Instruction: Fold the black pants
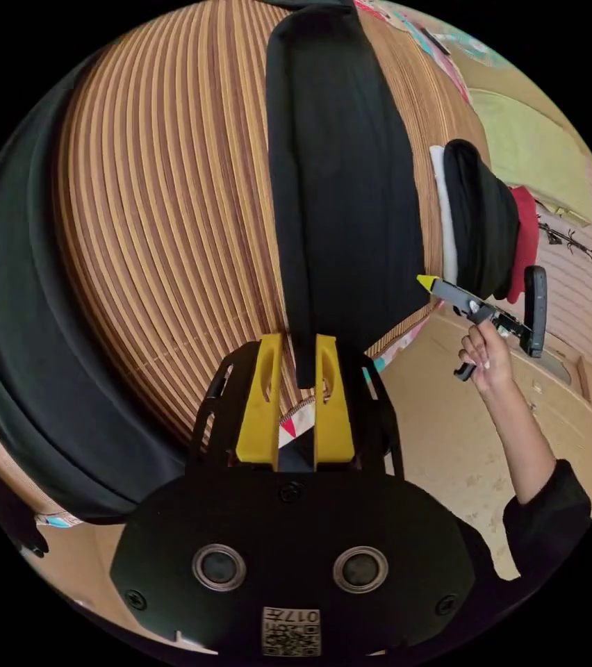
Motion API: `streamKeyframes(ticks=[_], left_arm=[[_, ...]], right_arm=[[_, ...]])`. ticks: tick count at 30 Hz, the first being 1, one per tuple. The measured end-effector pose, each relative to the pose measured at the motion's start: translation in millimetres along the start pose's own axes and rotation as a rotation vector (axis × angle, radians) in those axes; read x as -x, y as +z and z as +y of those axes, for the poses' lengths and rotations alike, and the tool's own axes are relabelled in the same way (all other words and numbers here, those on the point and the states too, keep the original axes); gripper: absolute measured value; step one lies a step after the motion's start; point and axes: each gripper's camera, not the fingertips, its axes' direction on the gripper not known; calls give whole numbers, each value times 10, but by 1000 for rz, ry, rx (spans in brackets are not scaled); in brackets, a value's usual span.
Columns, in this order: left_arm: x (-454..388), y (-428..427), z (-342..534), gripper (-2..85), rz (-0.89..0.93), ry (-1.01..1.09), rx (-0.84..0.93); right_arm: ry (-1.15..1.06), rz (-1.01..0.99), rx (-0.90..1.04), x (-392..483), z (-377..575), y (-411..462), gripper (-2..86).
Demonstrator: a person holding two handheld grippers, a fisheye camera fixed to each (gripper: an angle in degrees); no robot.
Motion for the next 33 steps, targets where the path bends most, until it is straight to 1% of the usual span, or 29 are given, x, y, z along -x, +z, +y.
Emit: streamKeyframes(ticks=[1, 3, 4, 5, 7, 10, 12, 14, 16, 17, 20, 21, 23, 24, 25, 26, 27, 28, 30, 32, 33], left_arm=[[-9, 23, 31, 35, -25, -11, 10], [-10, 72, 166, 22, 15, 31, 52], [-14, 220, 305, 18, 34, 69, 158], [-25, 337, 527, 16, 40, 107, 210], [-17, 497, 912, 16, 46, 135, 240], [120, 731, 1435, 24, 105, 56, 276], [208, 668, 1677, 32, 112, 8, 226], [270, 264, 1904, 60, 141, -31, 57], [181, -89, 1970, 84, 200, 15, -54], [39, -254, 1944, 107, 252, 93, -71], [-428, -482, 1846, 149, 306, 240, -60], [-514, -479, 1822, 159, 309, 252, -44], [-769, -331, 1743, 175, 296, 254, 49], [-813, -282, 1741, 172, 299, 258, 66], [-862, -197, 1763, 145, 300, 253, 78], [-856, -145, 1814, 99, 270, 219, 68], [-848, -130, 1846, 81, 261, 210, 61], [-824, -121, 1922, 45, 263, 205, 38], [-746, -160, 2046, 34, 290, 175, -19], [-671, -201, 2154, 29, 302, 143, -61], [-667, -207, 2174, 28, 302, 143, -69]], right_arm=[[-36, -3, 11, 20, 145, -11, 48], [-87, 32, 11, 28, 426, -71, 39], [-97, 64, 9, -10, 650, -111, 35], [-97, 77, 15, -88, 890, -119, 32], [-80, 49, 42, -249, 1244, -41, 30], [-31, 23, 92, -429, 1672, 96, 27], [-10, 40, 66, -437, 1834, -38, 26], [-12, 11, -15, -360, 2057, -389, 25], [-65, -46, -65, -209, 2247, -667, 24], [-117, -76, -76, -68, 2362, -822, 24], [-263, -134, -99, 330, 2631, -1161, 24], [-285, -150, -105, 393, 2672, -1221, 24], [-391, -223, -94, 595, 2771, -1387, 25], [-428, -235, -80, 638, 2780, -1405, 25], [-519, -258, -25, 707, 2770, -1406, 26], [-632, -233, 57, 736, 2717, -1390, 27], [-690, -199, 86, 722, 2678, -1402, 28], [-782, -148, 105, 616, 2542, -1495, 29], [-770, -159, 56, 300, 2066, -1756, 31], [-599, -302, -77, -127, 1092, -2112, 44], [-563, -349, -100, -194, 821, -2162, 50]])
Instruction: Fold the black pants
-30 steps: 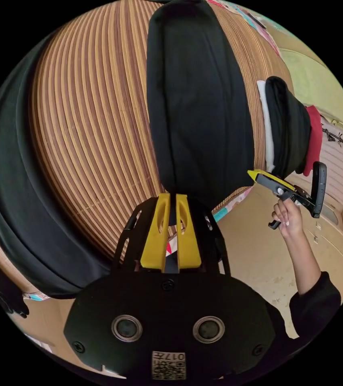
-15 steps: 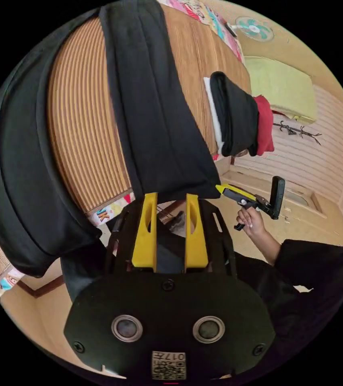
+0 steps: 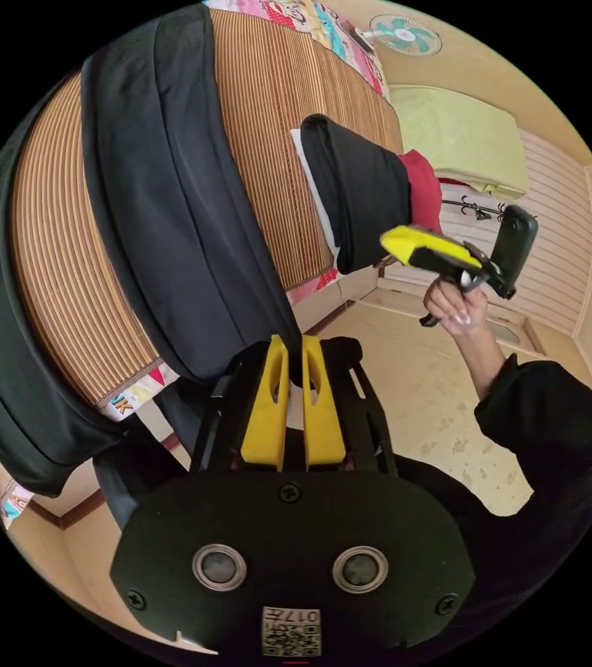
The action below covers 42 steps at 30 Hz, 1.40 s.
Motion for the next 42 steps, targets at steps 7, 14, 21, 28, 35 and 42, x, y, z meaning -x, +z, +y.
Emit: streamKeyframes(ticks=[7, 14, 21, 28, 35, 42], left_arm=[[-89, 6, 218, 22, 4, 6, -62], [212, -301, 681, 13, 205, -8, -213], [808, -955, 1517, 2, 483, -64, -448], [1971, -1493, 2631, 8, 497, -293, -591], [2912, -1531, 2946, 48, 198, -487, -432], [2924, -1506, 2687, 75, 188, -378, -339]], right_arm=[[293, -45, -222, -1720, -2610, 536, 138], [506, 38, -361, -2113, -3523, 1264, 81], [137, -26, -513, -727, -4000, 1382, 34], [133, -202, -339, 159, -4767, 3026, 46], [-129, -70, -51, 773, -3794, 3921, 89], [-103, 127, 163, 846, -1340, 4246, 100]])
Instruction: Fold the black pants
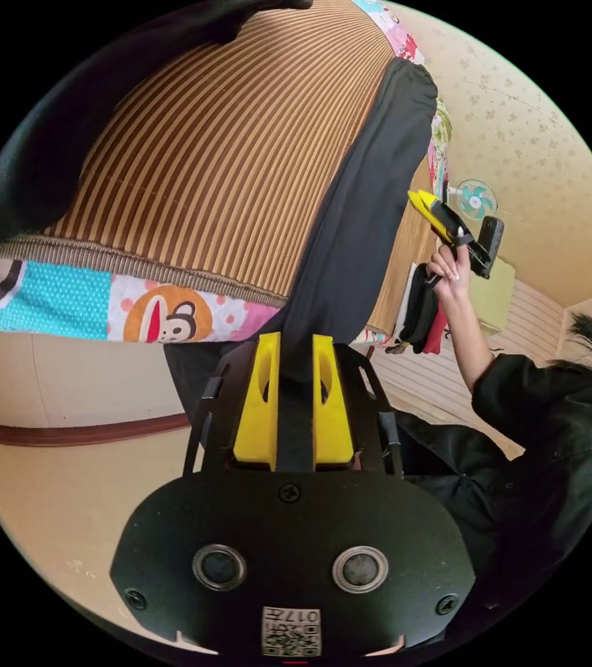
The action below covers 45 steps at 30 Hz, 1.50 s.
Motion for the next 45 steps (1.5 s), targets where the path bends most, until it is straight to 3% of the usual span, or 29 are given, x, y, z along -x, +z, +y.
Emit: streamKeyframes(ticks=[4, 7, 10, 12, 14, 17, 23, 31, 35, 38, 41, 45], left_arm=[[-155, 207, -81, 29, -52, 109, 91], [-289, 390, 60, 18, -223, 211, 126], [-202, 629, 160, 33, -207, 151, 178], [-305, 636, 210, 67, -244, 184, 176], [-601, 362, 310, 109, -327, 261, -7], [-872, 194, 219, 106, -340, 341, -144], [-991, 991, -232, 63, -366, 349, 39], [-951, 1612, 489, 42, -301, 294, 229], [-891, 1201, 220, 88, -79, 272, 17], [-912, 1075, -236, 103, -44, 299, -49], [-929, 1190, -650, 118, -84, 319, -4], [-857, 1460, -842, 89, -3, 322, 72]], right_arm=[[194, 162, 32, 58, 863, 299, 112], [300, 76, -27, -4, 1081, 379, 112], [352, 22, -54, -104, 1085, 493, 104], [335, -2, -65, -143, 1039, 523, 92], [302, -16, -34, -230, 954, 568, 78], [263, -93, 12, -407, 894, 605, 54], [223, -137, 18, -472, 998, 486, 37], [359, -64, 197, -678, 1783, 554, 43], [329, -131, 25, -812, 1806, 174, 64], [333, -246, -84, -1061, 1638, 26, 83], [323, -344, -114, -1295, 1449, 101, 99], [314, -478, -85, -1448, 1303, 344, 90]])
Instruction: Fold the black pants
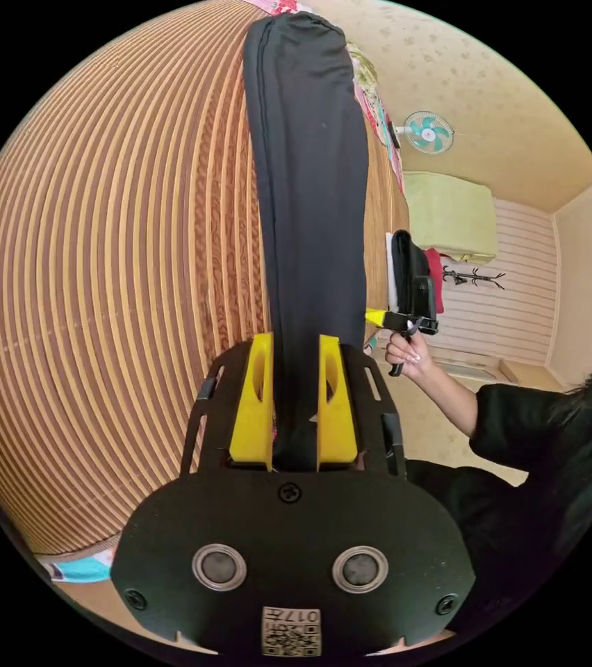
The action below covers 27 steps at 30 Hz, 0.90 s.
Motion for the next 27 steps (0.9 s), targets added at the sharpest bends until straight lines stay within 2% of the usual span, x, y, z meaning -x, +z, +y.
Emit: streamKeyframes(ticks=[4, 6, 9, 13, 17, 21, 23, 27], left_arm=[[158, 110, 15, 46, 90, -93, 12], [26, -3, 116, 40, 175, -32, -22], [-569, -388, 389, 38, 258, 166, -77], [-1765, -1227, 814, 37, 389, 447, -247], [-3160, -1975, 1076, 37, 303, 733, -427], [-4027, -2450, 1171, 38, 309, 939, -573], [-4443, -2652, 1144, 38, 310, 1012, -655], [-4654, -2780, 893, 38, 209, 988, -740]], right_arm=[[17, -148, -2, 3, 115, 38, 51], [-34, -166, -20, 239, 298, -118, 39], [-188, -234, -48, 901, 694, -560, 26], [-487, -380, -156, 2167, 1240, -1423, 14], [-768, -414, -275, 3434, 1556, -2165, 9], [-1033, -447, -348, 4415, 1776, -2703, 7], [-1145, -381, -398, 4958, 1848, -2950, 6], [-1118, -229, -439, 5320, 1614, -3053, 5]])
